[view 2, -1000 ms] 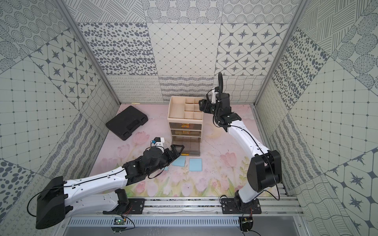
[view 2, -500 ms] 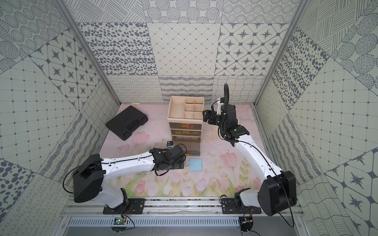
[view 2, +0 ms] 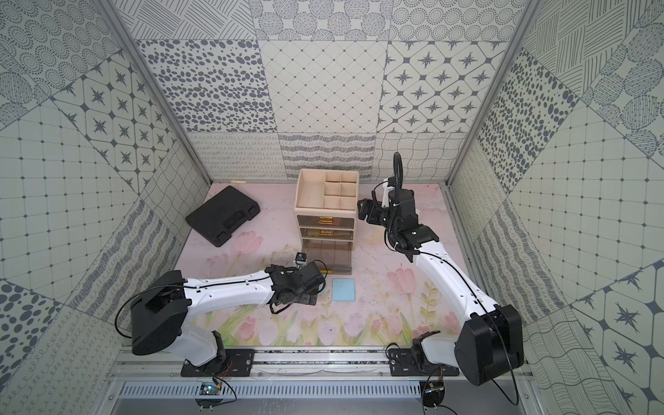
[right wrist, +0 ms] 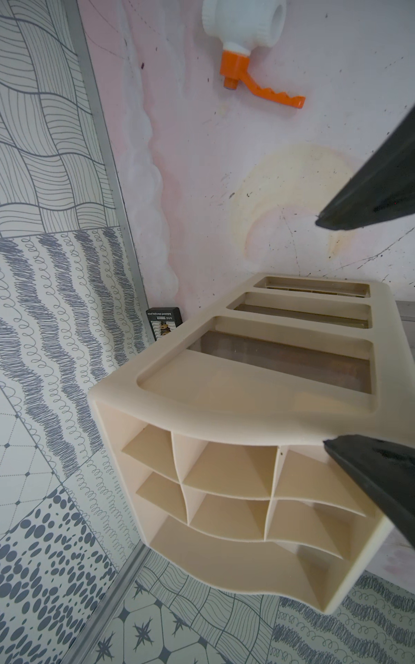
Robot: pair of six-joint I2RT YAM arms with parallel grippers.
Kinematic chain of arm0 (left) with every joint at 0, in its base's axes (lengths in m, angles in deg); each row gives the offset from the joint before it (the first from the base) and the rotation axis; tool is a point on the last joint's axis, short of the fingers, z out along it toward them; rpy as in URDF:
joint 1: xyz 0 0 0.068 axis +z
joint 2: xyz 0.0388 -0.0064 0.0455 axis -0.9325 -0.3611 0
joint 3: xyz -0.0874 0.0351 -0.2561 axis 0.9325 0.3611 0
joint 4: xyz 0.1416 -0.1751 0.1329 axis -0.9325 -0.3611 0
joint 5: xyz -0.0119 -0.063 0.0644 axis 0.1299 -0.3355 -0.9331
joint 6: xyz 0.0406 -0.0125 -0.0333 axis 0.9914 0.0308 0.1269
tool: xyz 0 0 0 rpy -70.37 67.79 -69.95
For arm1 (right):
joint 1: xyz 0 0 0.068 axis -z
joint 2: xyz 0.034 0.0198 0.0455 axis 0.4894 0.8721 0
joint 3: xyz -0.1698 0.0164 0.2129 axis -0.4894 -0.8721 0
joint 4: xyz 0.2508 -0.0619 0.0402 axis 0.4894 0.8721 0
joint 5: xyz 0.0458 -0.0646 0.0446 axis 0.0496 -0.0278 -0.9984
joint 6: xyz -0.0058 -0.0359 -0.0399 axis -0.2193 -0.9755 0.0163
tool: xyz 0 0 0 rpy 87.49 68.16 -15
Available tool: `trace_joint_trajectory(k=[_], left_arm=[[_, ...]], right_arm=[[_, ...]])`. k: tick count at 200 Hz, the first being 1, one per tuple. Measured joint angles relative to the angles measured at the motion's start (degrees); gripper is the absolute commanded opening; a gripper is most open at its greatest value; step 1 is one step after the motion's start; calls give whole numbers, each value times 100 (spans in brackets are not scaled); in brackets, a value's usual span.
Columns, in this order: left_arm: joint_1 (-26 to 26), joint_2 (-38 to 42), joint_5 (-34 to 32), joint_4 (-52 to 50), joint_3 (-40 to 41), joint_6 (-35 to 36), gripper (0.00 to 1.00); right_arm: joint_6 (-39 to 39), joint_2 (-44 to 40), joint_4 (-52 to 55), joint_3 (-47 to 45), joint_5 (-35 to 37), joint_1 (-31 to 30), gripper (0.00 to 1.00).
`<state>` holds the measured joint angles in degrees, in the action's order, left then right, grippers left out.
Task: Please put the sticky notes in the drawer by color
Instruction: Pick up the sticky notes from the center of the board.
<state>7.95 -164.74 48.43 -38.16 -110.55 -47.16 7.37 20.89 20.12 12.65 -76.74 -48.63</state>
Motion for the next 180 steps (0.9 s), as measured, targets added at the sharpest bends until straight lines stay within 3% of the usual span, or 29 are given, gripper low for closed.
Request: trace_joint_trajectory(k=[180], left_arm=[[-284,-1178,50,339,-782,-527,95]], right_arm=[[-168,-35,-4,-66,11,-20,94]])
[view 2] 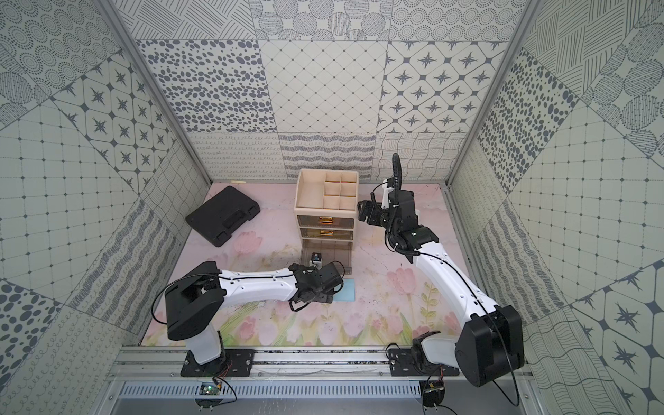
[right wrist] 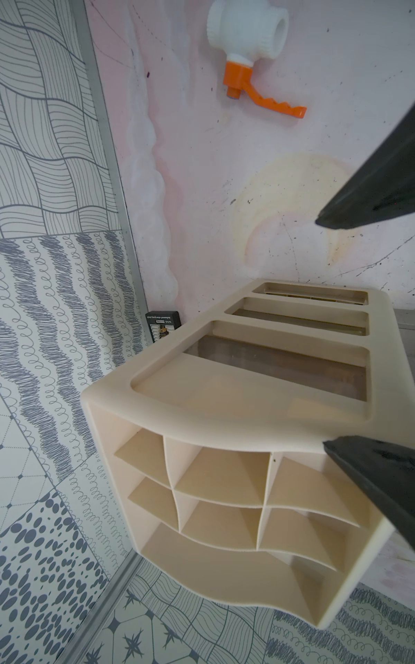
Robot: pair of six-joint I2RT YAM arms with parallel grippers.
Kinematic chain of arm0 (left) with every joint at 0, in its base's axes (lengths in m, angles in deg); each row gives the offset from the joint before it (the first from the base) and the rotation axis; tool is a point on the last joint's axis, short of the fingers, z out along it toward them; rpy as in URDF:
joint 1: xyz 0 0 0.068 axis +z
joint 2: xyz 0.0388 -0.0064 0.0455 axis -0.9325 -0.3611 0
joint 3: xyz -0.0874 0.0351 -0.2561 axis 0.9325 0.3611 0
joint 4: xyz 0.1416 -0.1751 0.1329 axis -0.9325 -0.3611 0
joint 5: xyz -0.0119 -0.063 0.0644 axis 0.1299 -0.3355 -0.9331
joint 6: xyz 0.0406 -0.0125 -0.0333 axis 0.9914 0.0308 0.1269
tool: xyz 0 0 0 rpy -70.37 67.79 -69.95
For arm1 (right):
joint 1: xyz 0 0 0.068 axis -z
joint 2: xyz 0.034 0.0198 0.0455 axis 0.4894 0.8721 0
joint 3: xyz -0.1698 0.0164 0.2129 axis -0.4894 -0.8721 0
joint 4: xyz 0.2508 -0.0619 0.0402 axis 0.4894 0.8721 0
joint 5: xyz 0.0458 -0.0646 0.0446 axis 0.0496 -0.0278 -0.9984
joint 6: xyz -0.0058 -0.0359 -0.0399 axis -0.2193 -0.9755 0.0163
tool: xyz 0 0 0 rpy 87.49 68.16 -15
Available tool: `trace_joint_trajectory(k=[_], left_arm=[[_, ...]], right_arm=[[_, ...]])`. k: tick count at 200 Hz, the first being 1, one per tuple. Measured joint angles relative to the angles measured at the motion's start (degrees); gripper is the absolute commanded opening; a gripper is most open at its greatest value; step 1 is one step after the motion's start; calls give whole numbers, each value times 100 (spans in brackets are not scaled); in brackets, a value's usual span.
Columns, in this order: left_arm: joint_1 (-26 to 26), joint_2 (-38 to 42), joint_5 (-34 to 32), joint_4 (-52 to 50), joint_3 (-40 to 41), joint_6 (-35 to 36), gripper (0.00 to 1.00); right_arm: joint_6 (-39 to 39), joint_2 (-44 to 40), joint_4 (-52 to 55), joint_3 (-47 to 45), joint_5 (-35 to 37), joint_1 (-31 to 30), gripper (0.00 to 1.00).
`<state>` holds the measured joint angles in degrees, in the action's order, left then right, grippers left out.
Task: Please put the sticky notes in the drawer by color
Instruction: Pick up the sticky notes from the center of the board.
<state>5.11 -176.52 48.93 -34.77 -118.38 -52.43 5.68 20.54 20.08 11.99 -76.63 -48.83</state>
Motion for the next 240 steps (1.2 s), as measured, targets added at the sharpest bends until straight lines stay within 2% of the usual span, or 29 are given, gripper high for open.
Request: trace_joint_trajectory(k=[143,198,240], left_arm=[[240,120,37,844,575,35,96],[286,-20,2,879,437,151,81],[284,-26,42,835,409,157,77]], right_arm=[[66,-2,4,-4,-7,0,93],[68,-2,7,-4,-7,0,94],[72,-2,-2,-11,-7,0,94]])
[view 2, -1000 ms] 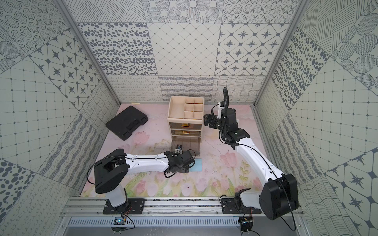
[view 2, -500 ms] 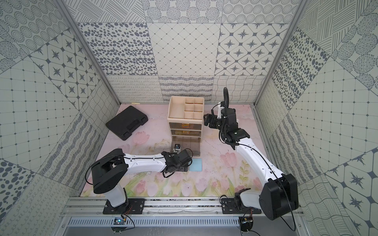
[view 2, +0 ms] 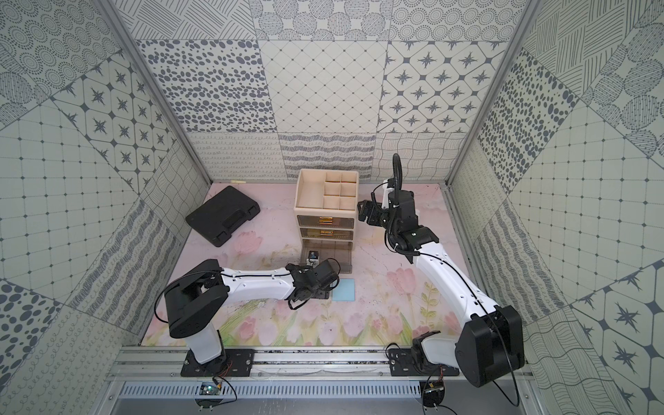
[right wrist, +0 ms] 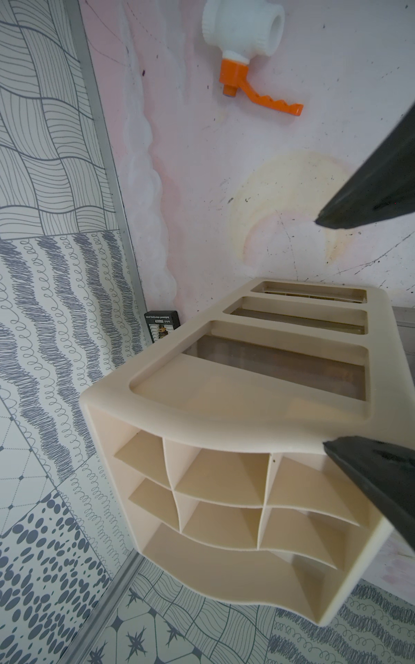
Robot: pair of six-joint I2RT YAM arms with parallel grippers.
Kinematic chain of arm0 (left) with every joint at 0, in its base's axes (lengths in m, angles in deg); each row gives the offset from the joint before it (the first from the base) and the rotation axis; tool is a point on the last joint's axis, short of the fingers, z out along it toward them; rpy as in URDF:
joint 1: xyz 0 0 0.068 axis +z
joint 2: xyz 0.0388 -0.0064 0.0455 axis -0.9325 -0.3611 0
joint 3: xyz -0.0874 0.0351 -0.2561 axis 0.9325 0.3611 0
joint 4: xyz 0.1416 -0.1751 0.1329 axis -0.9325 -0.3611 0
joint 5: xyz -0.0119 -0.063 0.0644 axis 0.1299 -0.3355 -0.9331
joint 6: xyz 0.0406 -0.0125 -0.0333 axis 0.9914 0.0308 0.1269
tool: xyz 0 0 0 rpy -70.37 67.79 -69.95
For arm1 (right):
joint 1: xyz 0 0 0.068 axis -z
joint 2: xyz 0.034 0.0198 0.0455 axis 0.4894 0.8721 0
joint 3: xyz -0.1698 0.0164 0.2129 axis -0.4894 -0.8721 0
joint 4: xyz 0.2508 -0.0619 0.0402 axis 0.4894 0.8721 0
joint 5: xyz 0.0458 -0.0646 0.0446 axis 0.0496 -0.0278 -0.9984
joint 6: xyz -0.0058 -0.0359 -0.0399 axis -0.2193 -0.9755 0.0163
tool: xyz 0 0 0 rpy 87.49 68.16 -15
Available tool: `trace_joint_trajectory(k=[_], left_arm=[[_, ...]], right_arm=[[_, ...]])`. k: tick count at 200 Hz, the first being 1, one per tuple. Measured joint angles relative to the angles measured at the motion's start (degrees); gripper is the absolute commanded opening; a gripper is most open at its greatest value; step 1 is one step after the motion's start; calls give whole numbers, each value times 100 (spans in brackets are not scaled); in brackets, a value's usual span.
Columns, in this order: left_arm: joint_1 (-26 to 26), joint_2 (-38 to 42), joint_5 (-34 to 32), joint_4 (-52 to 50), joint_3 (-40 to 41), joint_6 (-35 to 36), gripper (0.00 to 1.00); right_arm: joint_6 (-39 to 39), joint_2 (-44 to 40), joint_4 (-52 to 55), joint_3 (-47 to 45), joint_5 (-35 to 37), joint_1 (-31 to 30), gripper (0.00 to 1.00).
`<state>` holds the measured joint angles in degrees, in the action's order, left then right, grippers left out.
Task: Please put the sticky notes in the drawer by color
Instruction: Pick up the sticky notes from the center of the board.
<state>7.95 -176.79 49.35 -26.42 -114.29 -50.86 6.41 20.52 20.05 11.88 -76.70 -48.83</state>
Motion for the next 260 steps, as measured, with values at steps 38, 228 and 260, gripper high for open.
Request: trace_joint_trajectory(k=[38,228,260], left_arm=[[-83,120,70,-87,94,-103,77],[-468,1513,273,-2109,-1134,-699,78],[59,1456,356,-2135,-1419,-466,78]], right_arm=[[22,0,-4,-4,-4,0,94],[175,90,-234,-9,-177,-13,94],[173,90,-221,-9,-181,-13,94]])
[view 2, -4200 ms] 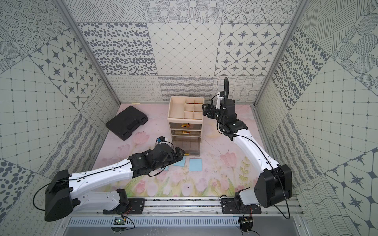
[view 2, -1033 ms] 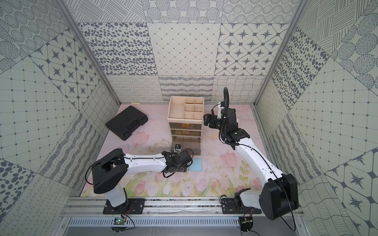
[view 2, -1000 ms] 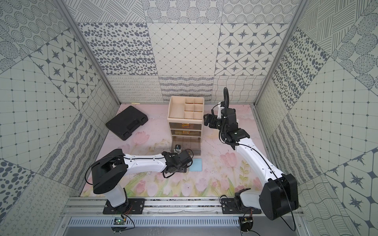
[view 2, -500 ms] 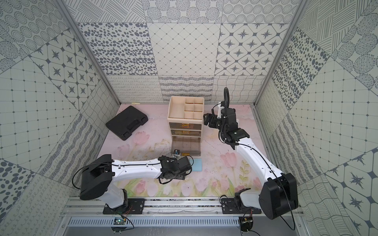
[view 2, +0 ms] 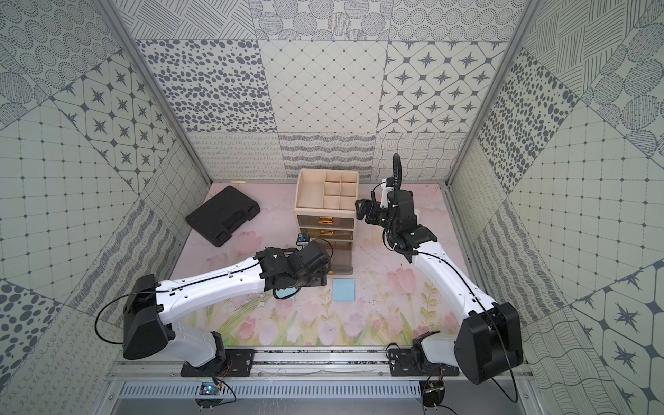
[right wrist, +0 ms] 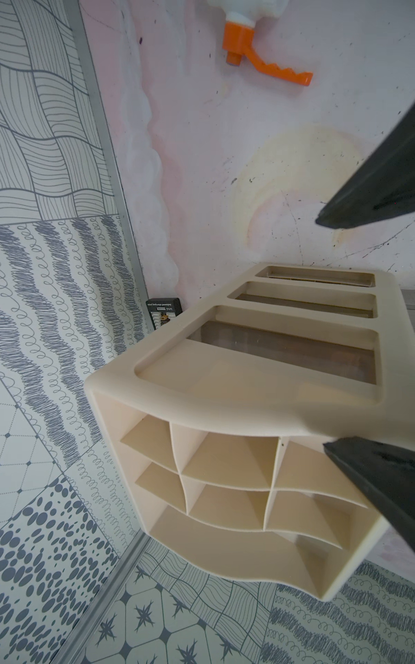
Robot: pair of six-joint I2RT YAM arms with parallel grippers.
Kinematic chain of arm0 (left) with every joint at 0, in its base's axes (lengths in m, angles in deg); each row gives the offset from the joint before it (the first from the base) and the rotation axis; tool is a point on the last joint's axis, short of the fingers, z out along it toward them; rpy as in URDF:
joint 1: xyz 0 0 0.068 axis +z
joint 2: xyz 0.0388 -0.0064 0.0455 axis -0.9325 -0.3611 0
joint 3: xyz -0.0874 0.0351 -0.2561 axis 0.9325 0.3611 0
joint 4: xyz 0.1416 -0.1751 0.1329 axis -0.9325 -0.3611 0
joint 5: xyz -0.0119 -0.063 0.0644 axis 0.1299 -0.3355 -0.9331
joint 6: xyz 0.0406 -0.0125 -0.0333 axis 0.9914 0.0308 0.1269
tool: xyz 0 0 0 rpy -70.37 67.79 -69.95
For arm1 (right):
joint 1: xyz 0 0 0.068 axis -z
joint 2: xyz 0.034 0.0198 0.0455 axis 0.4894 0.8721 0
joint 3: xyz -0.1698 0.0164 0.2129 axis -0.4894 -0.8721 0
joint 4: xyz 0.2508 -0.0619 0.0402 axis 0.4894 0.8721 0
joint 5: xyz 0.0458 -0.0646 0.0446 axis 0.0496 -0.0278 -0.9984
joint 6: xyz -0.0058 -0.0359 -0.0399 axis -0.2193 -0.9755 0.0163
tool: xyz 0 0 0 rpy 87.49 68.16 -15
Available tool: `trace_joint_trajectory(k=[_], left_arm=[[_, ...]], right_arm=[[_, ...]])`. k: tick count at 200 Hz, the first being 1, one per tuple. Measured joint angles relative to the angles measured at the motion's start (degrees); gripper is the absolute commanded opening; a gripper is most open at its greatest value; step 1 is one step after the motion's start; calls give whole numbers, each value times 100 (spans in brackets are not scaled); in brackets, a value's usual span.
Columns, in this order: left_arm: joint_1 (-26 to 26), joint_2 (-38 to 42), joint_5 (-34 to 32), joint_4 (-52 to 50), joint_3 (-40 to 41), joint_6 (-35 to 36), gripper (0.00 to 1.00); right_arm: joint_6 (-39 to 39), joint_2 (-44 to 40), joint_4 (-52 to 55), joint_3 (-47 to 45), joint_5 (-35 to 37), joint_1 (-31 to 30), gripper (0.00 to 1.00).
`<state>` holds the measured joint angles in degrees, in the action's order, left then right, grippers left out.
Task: Please put the sticky notes in the drawer by color
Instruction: Pick up the sticky notes from the center of the board, then place the sticky notes in the drawer.
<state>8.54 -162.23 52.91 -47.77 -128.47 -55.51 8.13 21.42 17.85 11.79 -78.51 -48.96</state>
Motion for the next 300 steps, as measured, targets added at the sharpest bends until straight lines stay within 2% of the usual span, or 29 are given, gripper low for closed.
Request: trace_joint_trajectory(k=[32,83,182,225,300], left_arm=[[584,-299,240,42,-208,293,78],[1036,-984,627,74,-688,708,78],[1248,-1738,981,20,-1322,1145,81],[1279,-1858,1005,15,-1360,1231,86],[1331,-1895,964,-4,-1449,1322,84]], right_arm=[[-4,-7,9,0,2,0,94],[-24,-44,50,-22,2,-2,95],[2,-87,-74,-136,-74,-2,95],[87,-87,-90,-153,-105,-2,95],[131,-94,-122,-184,-142,-2,95]])
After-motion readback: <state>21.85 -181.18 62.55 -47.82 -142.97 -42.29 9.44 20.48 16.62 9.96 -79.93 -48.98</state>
